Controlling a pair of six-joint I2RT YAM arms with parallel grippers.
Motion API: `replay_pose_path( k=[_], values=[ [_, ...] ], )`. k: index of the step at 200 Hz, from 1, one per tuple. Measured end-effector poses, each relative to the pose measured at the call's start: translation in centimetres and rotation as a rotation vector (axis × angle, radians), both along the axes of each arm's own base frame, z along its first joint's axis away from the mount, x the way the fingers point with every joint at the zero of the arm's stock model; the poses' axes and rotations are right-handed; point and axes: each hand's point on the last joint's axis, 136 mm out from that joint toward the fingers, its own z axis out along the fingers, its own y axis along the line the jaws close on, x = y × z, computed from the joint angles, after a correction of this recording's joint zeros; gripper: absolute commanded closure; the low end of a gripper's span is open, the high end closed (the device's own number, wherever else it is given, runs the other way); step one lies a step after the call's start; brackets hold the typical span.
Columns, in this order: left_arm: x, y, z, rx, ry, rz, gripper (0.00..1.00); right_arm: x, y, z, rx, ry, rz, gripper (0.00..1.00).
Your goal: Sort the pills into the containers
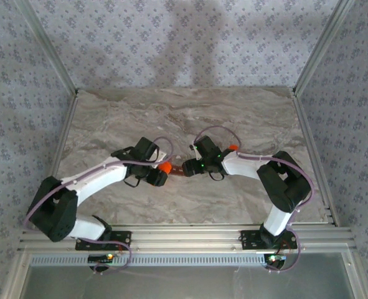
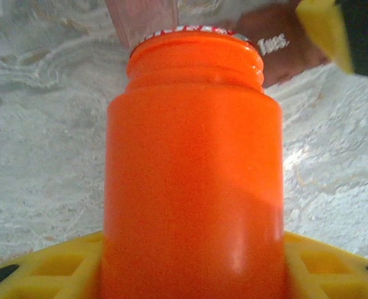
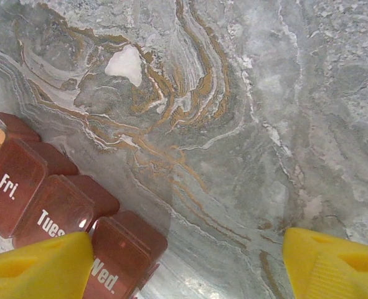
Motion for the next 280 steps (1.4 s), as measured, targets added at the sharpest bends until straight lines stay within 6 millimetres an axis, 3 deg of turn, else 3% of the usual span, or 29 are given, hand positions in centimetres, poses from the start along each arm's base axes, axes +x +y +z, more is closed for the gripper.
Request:
replay_pose_path(
  k=[64, 110, 179, 206, 231, 260, 280],
  values=[
    [0.7, -0.2, 2.0, -0.127, -0.182, 0.016, 1.0, -0.2, -0.2, 0.1, -0.013, 0.021, -0.007, 0.16],
    [2.0, -0.6, 5.5, -0.238, -0.363, 0.038, 1.0, -0.4, -0.5, 0.5, -0.016, 0.042, -0.029, 0.15],
    [5.1, -0.9, 12.0, -0.364, -0.645, 0.106, 1.0, 2.1, -1.5, 7.4, 0.1, -0.023, -0.114, 0.16],
    [6.1, -0.9, 14.9, -0.413, -0.763, 0.128, 1.0, 3.8, -3.8, 8.9, 0.111, -0.024, -0.187, 0.16],
    [6.6, -1.2, 17.2, -0.442, -0.83, 0.117, 1.0, 5.9, -7.3, 9.7, 0.104, -0.005, -0.289, 0.17],
    [6.8, -2.3, 21.8, -0.528, -0.935, 0.077, 1.0, 8.9, -11.3, 10.2, 0.068, 0.013, -0.415, 0.17],
    [6.4, -3.0, 24.9, -0.598, -1.011, 0.03, 1.0, 10.5, -13.6, 9.5, 0.016, 0.035, -0.483, 0.17]
  ],
)
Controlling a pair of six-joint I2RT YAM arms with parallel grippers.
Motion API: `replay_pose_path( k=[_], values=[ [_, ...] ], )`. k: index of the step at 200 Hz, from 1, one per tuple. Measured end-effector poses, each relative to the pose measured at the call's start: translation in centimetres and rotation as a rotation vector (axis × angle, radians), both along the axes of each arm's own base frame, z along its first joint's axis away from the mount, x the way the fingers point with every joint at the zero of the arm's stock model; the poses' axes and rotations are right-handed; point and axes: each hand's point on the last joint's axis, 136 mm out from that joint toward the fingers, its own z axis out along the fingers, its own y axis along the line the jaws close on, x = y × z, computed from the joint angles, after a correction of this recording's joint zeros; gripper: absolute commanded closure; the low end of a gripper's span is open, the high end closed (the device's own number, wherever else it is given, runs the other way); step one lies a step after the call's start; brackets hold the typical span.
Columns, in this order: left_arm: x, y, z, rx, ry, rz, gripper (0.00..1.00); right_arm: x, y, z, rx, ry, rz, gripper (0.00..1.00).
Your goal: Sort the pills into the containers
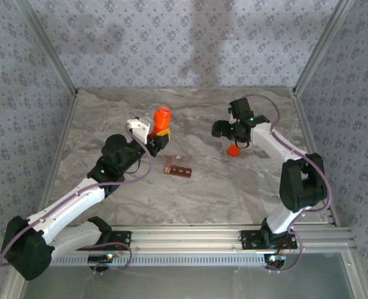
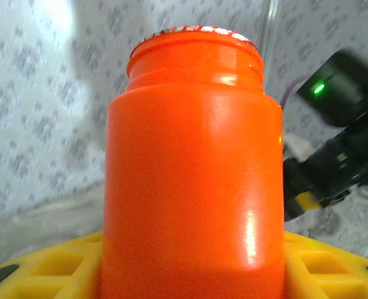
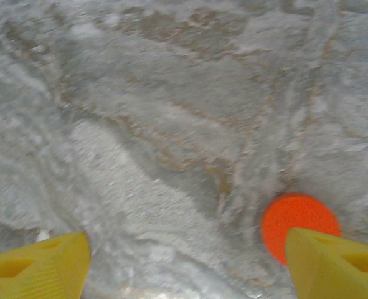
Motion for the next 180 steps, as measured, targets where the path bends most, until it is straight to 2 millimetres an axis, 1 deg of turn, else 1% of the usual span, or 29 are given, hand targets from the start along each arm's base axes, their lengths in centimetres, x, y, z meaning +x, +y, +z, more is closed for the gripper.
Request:
replay_pose_path(
  k=[14, 29, 54, 75, 98, 147, 180],
  values=[
    [-0.5, -0.5, 1.3, -0.014, -0.051, -0.039, 1.0, 0.6, -1.1, -1.1, -0.031, 0.046, -0.03, 0.16],
    [-1.0, -1.0, 2.1, -0.012, -0.091, -0.08, 1.0, 0.9, -2.1, -2.7, -0.068, 0.101, -0.045, 0.16],
    [-1.9, -1.7, 2.8, 0.003, -0.148, -0.132, 1.0, 1.0, -2.9, -5.3, -0.129, 0.191, -0.05, 0.16],
    [-2.5, -2.2, 3.1, 0.013, -0.174, -0.158, 1.0, 0.3, -3.4, -7.0, -0.17, 0.248, -0.041, 0.16],
    [-2.7, -2.2, 3.1, 0.018, -0.189, -0.161, 1.0, -0.2, -3.8, -7.7, -0.195, 0.28, -0.034, 0.17],
    [-2.8, -2.1, 3.0, 0.017, -0.191, -0.161, 1.0, -0.5, -4.0, -8.3, -0.212, 0.292, -0.025, 0.22],
    [-2.9, -2.2, 3.0, 0.016, -0.189, -0.17, 1.0, -1.4, -4.2, -9.5, -0.224, 0.326, -0.016, 0.26]
  ],
)
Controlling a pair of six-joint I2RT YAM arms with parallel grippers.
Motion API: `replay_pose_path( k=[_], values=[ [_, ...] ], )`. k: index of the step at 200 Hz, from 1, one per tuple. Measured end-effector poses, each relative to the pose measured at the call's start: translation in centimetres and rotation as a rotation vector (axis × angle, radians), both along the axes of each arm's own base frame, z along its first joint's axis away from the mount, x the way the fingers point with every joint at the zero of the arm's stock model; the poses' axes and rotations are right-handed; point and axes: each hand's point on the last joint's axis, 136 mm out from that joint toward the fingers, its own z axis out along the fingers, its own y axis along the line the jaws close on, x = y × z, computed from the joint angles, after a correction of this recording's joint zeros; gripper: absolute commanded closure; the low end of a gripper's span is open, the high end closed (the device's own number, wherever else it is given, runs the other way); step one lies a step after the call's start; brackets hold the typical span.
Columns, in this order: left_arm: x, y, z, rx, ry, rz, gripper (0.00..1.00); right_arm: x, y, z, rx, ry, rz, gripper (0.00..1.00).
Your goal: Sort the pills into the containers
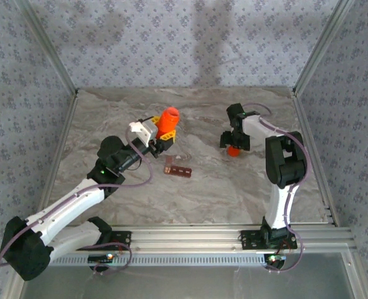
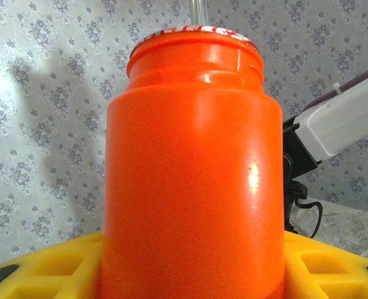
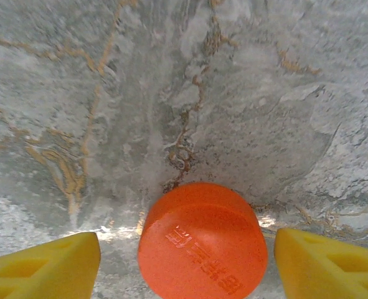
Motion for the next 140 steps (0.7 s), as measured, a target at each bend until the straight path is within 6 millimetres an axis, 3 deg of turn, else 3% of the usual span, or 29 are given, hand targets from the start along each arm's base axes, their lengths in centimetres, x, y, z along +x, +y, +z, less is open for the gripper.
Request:
replay_pose_path(
  k=[77, 140],
  values=[
    [-0.2, -0.1, -2.1, 0.016, 0.044, -0.013, 1.0, -0.4, -0.1, -1.2, -0.006, 0.019, 0.008, 0.36],
    [-0.5, 0.0, -4.1, 0.027, 0.082, -0.021, 1.0, -0.4, 0.1, -1.2, -0.017, 0.014, 0.032, 0.58]
  ],
)
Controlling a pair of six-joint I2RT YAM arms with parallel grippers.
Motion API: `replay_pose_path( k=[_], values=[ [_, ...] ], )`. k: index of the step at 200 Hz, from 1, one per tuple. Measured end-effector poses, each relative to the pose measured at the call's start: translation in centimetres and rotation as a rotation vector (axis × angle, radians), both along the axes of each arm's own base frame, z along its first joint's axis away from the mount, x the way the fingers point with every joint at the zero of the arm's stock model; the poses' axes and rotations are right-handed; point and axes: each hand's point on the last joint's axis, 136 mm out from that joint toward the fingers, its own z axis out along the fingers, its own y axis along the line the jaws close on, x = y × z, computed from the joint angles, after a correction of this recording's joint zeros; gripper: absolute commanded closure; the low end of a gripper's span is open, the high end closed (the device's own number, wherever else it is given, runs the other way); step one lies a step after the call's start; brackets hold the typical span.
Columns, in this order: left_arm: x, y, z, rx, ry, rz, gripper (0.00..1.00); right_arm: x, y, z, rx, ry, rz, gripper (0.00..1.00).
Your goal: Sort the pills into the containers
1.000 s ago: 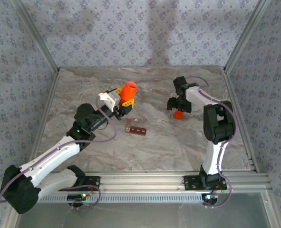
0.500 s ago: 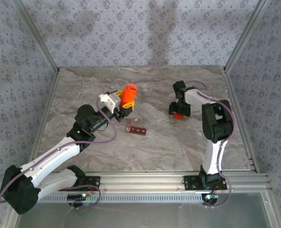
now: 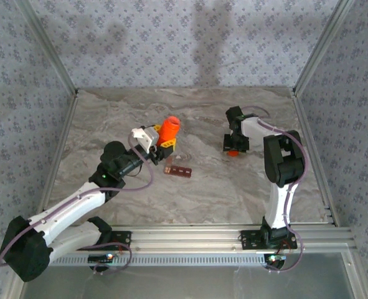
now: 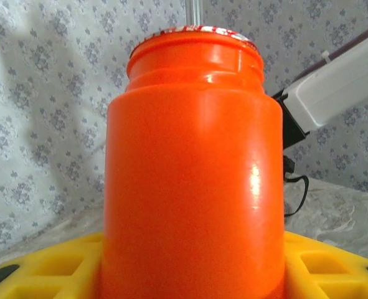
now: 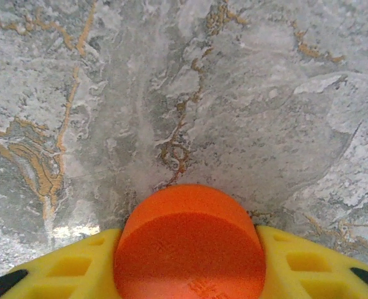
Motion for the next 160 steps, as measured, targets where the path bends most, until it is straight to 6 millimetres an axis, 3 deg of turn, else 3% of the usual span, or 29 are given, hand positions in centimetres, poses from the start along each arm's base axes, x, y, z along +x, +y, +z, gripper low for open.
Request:
replay_pose_path(
  k=[42, 70, 94, 130, 160],
  values=[
    [-0.1, 0.1, -2.1, 0.019, 0.029, 0.0, 1.0, -0.1, 0.6, 0.6, 0.006, -0.018, 0.017, 0.59],
    [0.0, 0.1, -3.2, 0.029, 0.042, 0.002, 1.0, -0.1, 2.1, 3.0, 0.043, -0.072, 0.049, 0.59],
    [0.8, -0.1, -4.3, 0.04, 0.058, 0.009, 1.0, 0.0, 4.1, 6.5, 0.103, -0.138, 0.094, 0.59],
    [2.3, -0.4, -6.0, 0.052, 0.086, 0.014, 1.0, 0.9, 7.6, 13.8, 0.247, -0.266, 0.178, 0.59],
    [3.7, -0.8, -8.5, 0.073, 0.134, 0.006, 1.0, 0.6, 9.9, 19.1, 0.386, -0.329, 0.255, 0.6]
  ],
)
